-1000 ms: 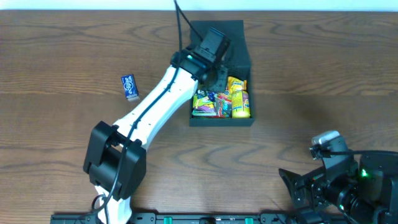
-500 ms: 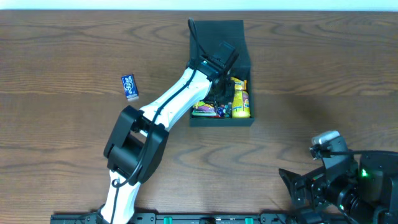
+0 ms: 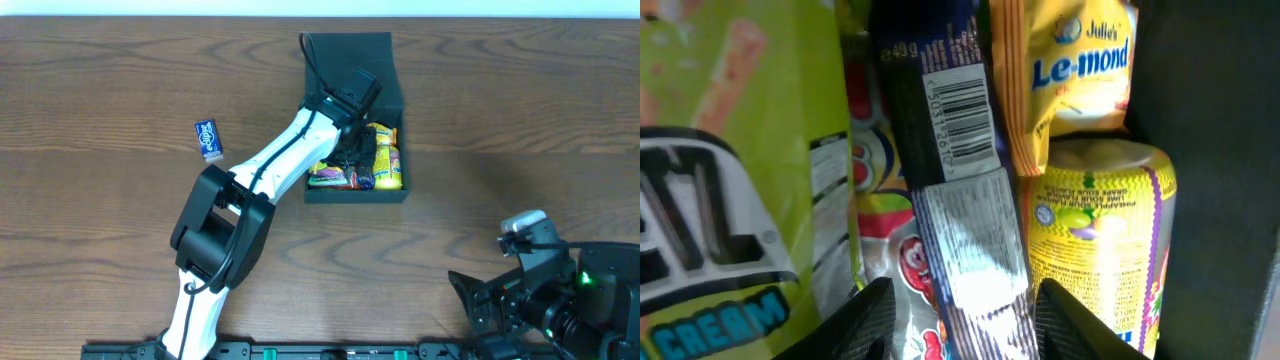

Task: Pack container
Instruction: 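Place the Dairy Milk bar into the box with the left gripper, then grasp the blue Eclipse mints tin with the left gripper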

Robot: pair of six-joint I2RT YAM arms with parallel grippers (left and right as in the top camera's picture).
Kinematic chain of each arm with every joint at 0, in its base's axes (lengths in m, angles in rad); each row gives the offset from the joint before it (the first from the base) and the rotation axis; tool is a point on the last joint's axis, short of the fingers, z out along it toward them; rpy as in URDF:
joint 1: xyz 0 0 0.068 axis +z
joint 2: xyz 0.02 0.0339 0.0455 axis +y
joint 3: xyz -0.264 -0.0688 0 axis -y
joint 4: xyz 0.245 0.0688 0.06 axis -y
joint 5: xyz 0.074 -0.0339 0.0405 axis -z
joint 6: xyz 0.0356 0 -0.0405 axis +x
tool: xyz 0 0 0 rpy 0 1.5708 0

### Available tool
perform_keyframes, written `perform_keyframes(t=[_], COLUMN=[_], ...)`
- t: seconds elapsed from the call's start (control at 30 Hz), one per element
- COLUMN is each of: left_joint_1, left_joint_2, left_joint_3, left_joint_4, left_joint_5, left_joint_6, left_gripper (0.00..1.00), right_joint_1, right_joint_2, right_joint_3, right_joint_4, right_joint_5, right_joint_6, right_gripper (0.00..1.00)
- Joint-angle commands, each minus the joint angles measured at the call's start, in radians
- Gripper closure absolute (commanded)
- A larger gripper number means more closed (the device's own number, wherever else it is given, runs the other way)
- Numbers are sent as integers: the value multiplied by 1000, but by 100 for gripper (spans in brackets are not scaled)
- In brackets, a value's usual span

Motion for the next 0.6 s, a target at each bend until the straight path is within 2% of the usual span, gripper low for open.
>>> perform_keyframes(t=[0.0, 0.07, 0.3, 0.43, 0.57], left_joint_1=[27, 36, 93, 193, 316], left_joint_2=[-66, -110, -299, -327, -306], left_joint_3=[56, 70, 73, 73, 70], left_joint_4=[-5, -5, -47, -109, -152], left_joint_5=[-12, -58, -424, -466, -466], left_joint_6=[57, 90, 196, 196, 195], left_gripper=[51, 50, 43, 39, 39], right_joint_1=[-8, -8, -8, -8, -8], right_joint_2=[0, 0, 0, 0, 0], right_joint_3=[6, 6, 6, 6, 6], right_joint_4=[-2, -2, -2, -2, -2], right_joint_5=[3, 3, 3, 3, 3], right_joint_6=[12, 12, 12, 12, 12], right_gripper=[1, 1, 1, 1, 1])
